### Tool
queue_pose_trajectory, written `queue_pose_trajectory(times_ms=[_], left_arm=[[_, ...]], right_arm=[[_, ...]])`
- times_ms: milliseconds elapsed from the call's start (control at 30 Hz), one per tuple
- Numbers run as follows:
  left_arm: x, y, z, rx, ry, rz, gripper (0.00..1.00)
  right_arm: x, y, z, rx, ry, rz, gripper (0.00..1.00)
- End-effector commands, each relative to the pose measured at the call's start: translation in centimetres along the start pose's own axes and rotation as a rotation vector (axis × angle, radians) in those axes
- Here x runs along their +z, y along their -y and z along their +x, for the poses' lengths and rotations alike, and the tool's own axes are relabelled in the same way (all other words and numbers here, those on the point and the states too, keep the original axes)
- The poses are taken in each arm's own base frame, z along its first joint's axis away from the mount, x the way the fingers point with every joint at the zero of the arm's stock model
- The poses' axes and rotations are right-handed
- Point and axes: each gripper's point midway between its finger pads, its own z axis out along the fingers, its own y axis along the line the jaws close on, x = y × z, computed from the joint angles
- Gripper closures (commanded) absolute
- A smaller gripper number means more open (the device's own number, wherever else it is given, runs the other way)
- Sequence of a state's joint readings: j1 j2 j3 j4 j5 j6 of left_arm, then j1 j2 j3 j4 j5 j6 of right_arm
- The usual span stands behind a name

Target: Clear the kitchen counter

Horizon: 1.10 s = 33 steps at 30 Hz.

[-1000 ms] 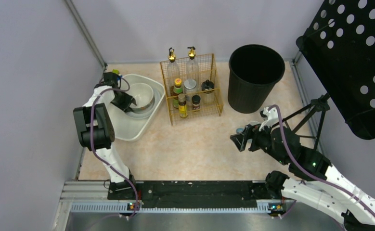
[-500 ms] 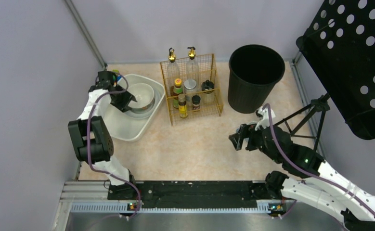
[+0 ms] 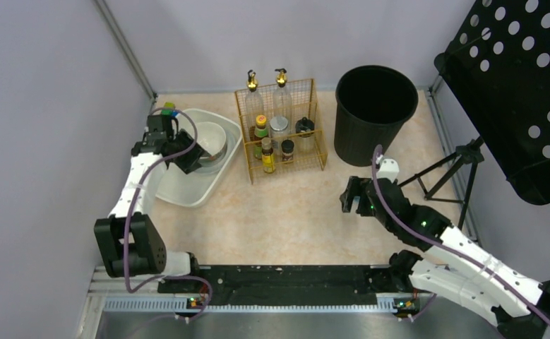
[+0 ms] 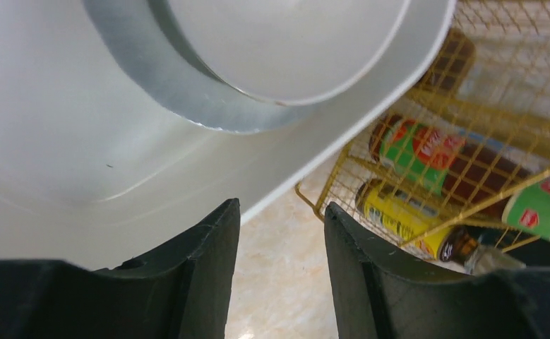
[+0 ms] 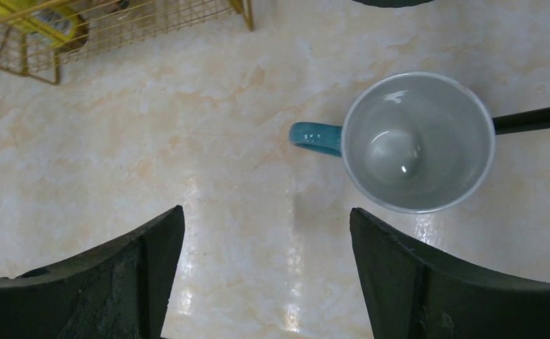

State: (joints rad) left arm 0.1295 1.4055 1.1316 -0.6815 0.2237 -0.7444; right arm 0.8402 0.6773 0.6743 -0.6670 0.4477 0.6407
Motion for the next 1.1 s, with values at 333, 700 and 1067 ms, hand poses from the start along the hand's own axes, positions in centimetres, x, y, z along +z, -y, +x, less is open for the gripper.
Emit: queue_pose_trajectory(times_ms=[333,700,1067], left_arm=[[-0.6,1.8,9.9,0.325,-0.094,0.1,0.49],[-2.3,2.2,13.0,0.425,-0.118,0.206,0.49],[-3.7,2.3,13.4,0.466,-0.095,0.266,0.49]], right_arm=[[4.4,2.2,-3.0,0.089,0.028,0.171,0.2],[7.3,4.0,-4.1,0.19,0.024,0.239,0.25],[9.4,4.8,-2.4,0.202,-0.076,0.265,0.37]])
